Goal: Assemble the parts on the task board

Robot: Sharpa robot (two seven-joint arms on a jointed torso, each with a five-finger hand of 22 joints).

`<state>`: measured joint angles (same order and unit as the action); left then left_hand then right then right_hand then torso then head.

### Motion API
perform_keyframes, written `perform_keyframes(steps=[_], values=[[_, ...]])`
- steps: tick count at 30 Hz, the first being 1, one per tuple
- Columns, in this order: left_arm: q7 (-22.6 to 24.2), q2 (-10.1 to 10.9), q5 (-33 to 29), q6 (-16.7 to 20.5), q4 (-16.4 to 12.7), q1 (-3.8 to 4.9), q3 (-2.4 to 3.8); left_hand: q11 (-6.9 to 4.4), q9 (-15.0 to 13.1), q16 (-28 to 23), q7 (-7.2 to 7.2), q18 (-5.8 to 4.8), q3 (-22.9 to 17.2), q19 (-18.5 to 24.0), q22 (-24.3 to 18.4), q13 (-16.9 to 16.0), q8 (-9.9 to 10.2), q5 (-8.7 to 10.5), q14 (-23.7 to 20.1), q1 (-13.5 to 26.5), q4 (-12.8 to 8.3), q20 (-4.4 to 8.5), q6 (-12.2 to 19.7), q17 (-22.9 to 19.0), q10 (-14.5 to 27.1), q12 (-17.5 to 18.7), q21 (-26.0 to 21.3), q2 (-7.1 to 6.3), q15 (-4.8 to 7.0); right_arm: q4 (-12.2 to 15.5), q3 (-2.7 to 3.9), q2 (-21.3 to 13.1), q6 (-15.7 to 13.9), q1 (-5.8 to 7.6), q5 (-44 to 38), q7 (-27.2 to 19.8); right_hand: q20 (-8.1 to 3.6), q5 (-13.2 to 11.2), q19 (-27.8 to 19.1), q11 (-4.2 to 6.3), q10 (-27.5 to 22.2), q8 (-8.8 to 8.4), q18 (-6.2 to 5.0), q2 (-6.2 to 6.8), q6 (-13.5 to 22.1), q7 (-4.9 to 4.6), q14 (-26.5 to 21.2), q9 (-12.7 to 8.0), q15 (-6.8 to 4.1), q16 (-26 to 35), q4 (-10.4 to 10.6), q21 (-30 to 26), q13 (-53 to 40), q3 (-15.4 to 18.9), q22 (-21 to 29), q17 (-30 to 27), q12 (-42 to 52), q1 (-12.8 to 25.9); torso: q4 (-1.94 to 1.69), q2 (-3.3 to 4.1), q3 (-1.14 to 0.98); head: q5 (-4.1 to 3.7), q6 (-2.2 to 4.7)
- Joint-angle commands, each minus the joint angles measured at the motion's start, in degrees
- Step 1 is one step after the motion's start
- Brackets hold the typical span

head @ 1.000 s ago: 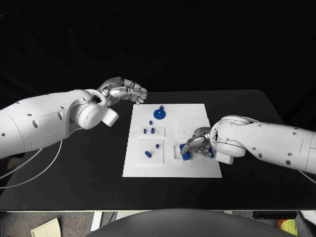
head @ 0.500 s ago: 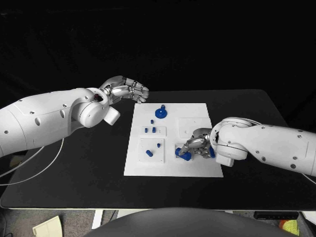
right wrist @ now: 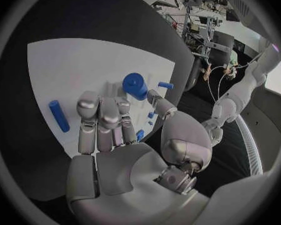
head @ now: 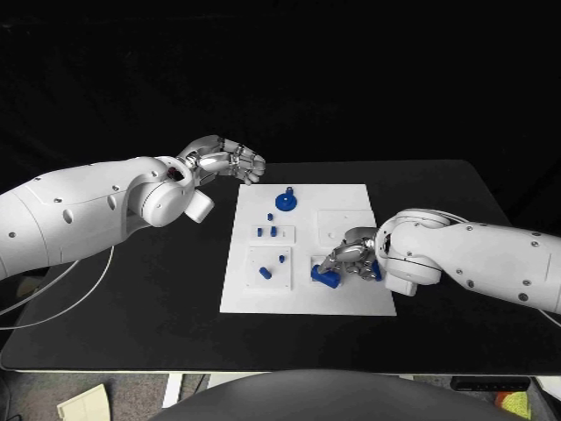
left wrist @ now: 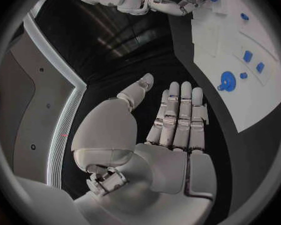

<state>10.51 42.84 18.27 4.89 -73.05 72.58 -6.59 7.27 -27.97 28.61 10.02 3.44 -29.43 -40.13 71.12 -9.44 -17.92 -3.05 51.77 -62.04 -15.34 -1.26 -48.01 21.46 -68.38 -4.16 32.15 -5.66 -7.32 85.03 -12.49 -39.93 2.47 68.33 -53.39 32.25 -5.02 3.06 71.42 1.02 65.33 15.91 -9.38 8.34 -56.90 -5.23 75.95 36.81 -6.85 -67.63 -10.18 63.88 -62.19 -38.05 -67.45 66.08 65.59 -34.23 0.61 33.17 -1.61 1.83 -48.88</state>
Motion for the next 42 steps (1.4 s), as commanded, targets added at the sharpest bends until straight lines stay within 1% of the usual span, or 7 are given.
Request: perform_keyframes(steps=[1, 14, 17, 27, 30, 38, 42], values=[[0.37, -0.02, -0.29, -0.88, -0.12, 0.02, 0.03, -0.08, 0.09, -0.41, -0.02, 1.04, -0.12, 0.09, 0.08, 0.08, -0.32, 0.01, 0.41, 0.29, 0.32, -0.30, 0.57, 0.06, 0.37, 0.08, -0.40, -0.10, 0.00, -0.17, 0.01, 0.29, 0.31, 0.03, -1.20, -0.01, -0.15, -0.26, -0.04, 0.13, 0.04, -0.36, -5.62, -0.09, -0.52, -0.02, 0.05, 0.12, -0.39, -0.02, 0.30, 0.01, -0.10, 0.82, 0.04, -0.05, -0.30, 1.12, 0.01, 0.04, -0.03, -0.17, -0.01], [0.33, -0.02, -0.29, -0.89, -0.07, 0.02, 0.03, -0.07, 0.11, -0.47, -0.01, 1.04, -0.14, 0.10, 0.11, 0.09, -0.33, 0.01, 0.39, 0.30, 0.34, -0.30, 0.60, 0.12, 0.40, 0.08, -0.44, -0.11, 0.00, 0.55, 0.01, 0.64, 3.17, 0.03, -2.60, 0.04, -0.64, -0.25, -0.29, 0.26, -0.02, -0.39, -5.62, -0.73, -0.53, 0.10, -0.05, 0.43, -0.51, -0.07, -0.61, 0.01, -0.31, 1.62, -0.05, 0.02, -0.40, 0.83, -0.02, 0.05, -0.07, -0.24, -0.02], [0.33, -0.02, -0.29, -0.99, -0.09, 0.02, 0.03, -0.07, 0.11, -0.49, -0.01, 1.05, -0.15, 0.10, 0.12, 0.10, -0.33, 0.01, 0.39, 0.28, 0.34, -0.30, 0.60, 0.13, 0.40, 0.09, -0.45, -0.11, 0.00, 0.79, 0.00, 0.59, 4.43, 0.03, -6.12, 0.38, -0.67, -0.26, -0.27, 0.27, 0.02, -0.34, -5.62, -0.20, -0.68, 0.12, -0.04, 0.54, -0.51, -0.10, -1.22, 0.09, -0.37, 1.53, -0.10, 0.04, -0.43, 0.15, -0.01, 0.05, -0.06, -0.24, -0.11], [0.17, 0.00, -0.29, -1.05, -0.14, 0.02, 0.03, -0.06, 0.13, -0.54, 0.00, 1.04, -0.15, 0.12, 0.14, 0.11, -0.34, 0.02, 0.37, 0.31, 0.35, -0.31, 0.63, 0.17, 0.43, 0.09, -0.48, -0.14, -0.01, 0.88, 0.00, 0.99, 2.65, 0.02, -20.83, 0.65, -0.74, -0.24, -0.24, 0.32, 0.02, -0.36, -5.62, 2.68, -0.77, 0.17, -0.07, 0.70, -0.57, -0.04, -2.07, 0.06, -0.46, 1.96, -0.08, 0.00, -0.55, -0.70, -0.02, 0.06, -0.07, -0.30, -0.17], [0.14, 0.01, -0.29, -1.05, -0.16, 0.02, 0.03, -0.05, 0.14, -0.57, 0.00, 1.04, -0.15, 0.13, 0.15, 0.11, -0.34, 0.02, 0.36, 0.32, 0.36, -0.32, 0.66, 0.19, 0.46, 0.10, -0.50, -0.15, -0.02, 0.75, 0.00, 0.96, 2.57, 0.02, -19.48, 0.36, -0.79, -0.25, -0.07, 0.39, 0.18, -0.22, -5.62, 1.23, -1.08, 0.25, 0.00, 0.82, -0.62, -0.05, -1.89, 0.07, -0.48, 1.55, -0.02, -0.01, -0.54, -1.36, -0.03, 0.06, -0.06, -0.32, -0.18], [-0.05, -0.02, -0.29, -1.20, -0.08, 0.02, 0.03, -0.03, 0.17, -0.66, 0.03, 1.02, -0.15, 0.15, 0.19, 0.13, -0.34, 0.02, 0.34, 0.43, 0.49, -0.34, 0.71, 0.27, 0.49, 0.11, -0.56, -0.09, -0.05, 1.08, 0.00, 0.83, 3.04, 0.01, -16.34, -1.54, -0.70, -0.25, -0.02, 0.43, 0.29, -0.18, -5.62, 1.00, -1.26, 0.30, 0.02, 0.90, -0.64, -0.06, -1.67, 0.06, -0.48, 1.65, 0.00, -0.02, -0.62, -1.44, 0.01, 0.06, -0.10, -0.32, -0.13], [0.00, -0.03, -0.29, -1.17, -0.09, 0.02, 0.03, -0.02, 0.18, -0.67, 0.03, 1.02, -0.16, 0.15, 0.20, 0.13, -0.35, 0.02, 0.34, 0.45, 0.52, -0.35, 0.71, 0.29, 0.49, 0.11, -0.57, -0.07, -0.05, 1.08, 0.00, 0.82, 2.73, 0.01, -15.08, -2.09, -0.61, -0.25, 0.03, 0.53, 0.47, -0.03, -5.62, -1.17, -1.66, 0.40, 0.07, 1.03, -0.70, -0.14, -1.92, 0.15, -0.51, 1.57, -0.04, 0.02, -0.63, -2.10, -0.02, 0.06, -0.10, -0.28, -0.18]])
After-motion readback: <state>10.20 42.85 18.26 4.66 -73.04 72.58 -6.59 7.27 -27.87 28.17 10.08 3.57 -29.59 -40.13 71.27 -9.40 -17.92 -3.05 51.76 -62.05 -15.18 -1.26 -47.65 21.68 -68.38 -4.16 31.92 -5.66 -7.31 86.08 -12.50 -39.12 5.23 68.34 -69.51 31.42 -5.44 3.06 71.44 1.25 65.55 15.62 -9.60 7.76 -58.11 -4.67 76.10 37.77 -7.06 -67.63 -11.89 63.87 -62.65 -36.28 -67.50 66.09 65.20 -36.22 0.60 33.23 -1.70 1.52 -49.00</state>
